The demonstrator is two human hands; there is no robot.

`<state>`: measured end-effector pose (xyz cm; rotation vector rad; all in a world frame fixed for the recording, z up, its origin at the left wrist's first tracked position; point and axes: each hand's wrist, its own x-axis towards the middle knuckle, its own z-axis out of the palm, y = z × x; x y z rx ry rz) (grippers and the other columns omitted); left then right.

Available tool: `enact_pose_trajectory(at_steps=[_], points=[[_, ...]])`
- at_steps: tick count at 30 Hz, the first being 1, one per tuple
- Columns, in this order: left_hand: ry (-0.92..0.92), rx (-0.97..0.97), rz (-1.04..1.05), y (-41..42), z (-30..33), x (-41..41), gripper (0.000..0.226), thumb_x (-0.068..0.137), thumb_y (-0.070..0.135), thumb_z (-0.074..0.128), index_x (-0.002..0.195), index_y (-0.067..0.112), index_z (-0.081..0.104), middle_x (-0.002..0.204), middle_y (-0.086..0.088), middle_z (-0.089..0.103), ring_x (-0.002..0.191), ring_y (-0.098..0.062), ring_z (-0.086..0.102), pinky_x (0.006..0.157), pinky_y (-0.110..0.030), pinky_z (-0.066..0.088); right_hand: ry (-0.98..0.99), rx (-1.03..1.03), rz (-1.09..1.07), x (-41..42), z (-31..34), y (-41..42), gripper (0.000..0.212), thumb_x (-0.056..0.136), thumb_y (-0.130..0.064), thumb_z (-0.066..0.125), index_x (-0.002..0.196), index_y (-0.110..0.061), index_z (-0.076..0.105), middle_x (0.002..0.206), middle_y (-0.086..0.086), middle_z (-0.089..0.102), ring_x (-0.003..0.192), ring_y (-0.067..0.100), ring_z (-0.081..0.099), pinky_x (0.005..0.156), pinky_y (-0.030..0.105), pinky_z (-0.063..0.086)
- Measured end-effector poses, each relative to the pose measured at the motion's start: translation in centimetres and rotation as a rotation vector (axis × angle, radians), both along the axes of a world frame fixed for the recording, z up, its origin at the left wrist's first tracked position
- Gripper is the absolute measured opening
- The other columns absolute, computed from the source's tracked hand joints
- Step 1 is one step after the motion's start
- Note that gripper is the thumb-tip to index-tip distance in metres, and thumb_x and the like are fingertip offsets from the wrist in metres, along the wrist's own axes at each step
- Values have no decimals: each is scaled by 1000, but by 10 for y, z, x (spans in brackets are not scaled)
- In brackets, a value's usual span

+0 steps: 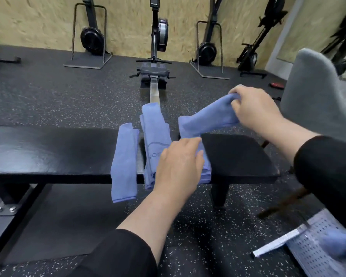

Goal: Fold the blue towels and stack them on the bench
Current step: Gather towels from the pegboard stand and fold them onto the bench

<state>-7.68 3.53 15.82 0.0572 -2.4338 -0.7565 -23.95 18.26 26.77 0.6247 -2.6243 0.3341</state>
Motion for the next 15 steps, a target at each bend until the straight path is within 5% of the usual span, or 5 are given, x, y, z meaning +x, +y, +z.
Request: enact_pose_trajectory(at_steps=[3, 6, 8, 11, 15], points=[[102, 118, 18, 27, 17, -3, 55, 99, 37, 55, 150, 19, 42, 140, -1, 56, 128, -27, 50, 106, -48, 42, -35, 75, 67, 28, 55, 33, 33, 90, -15, 44, 111, -24, 68, 111, 6, 70, 102, 30, 59, 85, 42, 50], [-16, 381, -122, 65, 33, -7, 76, 95, 47, 62, 158, 27, 24, 154, 8, 42, 141, -13, 36, 114, -38, 32, -137, 140, 107, 75, 77, 69, 36, 89, -11, 46, 107, -31, 69, 100, -4, 69, 95, 20, 59, 79, 35, 47], [-117, 586, -252, 91, 38, -10, 68, 92, 47, 67, 151, 32, 36, 137, 14, 56, 126, -6, 50, 102, -26, 39, -190, 157, 127, 107, 75, 97, 36, 88, -9, 47, 105, -33, 69, 95, -8, 69, 90, 15, 58, 73, 31, 43], [-214, 498, -452, 124, 32, -11, 14, 94, 37, 68, 95, 23, 64, 81, 16, 61, 73, 4, 52, 65, -18, 37, -250, 127, 117, 142, 58, 151, 38, 88, -9, 49, 107, -38, 64, 96, -14, 69, 86, 9, 61, 73, 28, 47], [-275, 289, -571, 166, 22, -4, 25, 92, 35, 69, 76, 24, 54, 65, 9, 53, 61, 1, 44, 57, -17, 34, -392, 75, 85, 172, 15, 225, 44, 84, -5, 46, 101, -45, 51, 91, -18, 62, 75, -2, 54, 70, 26, 44]])
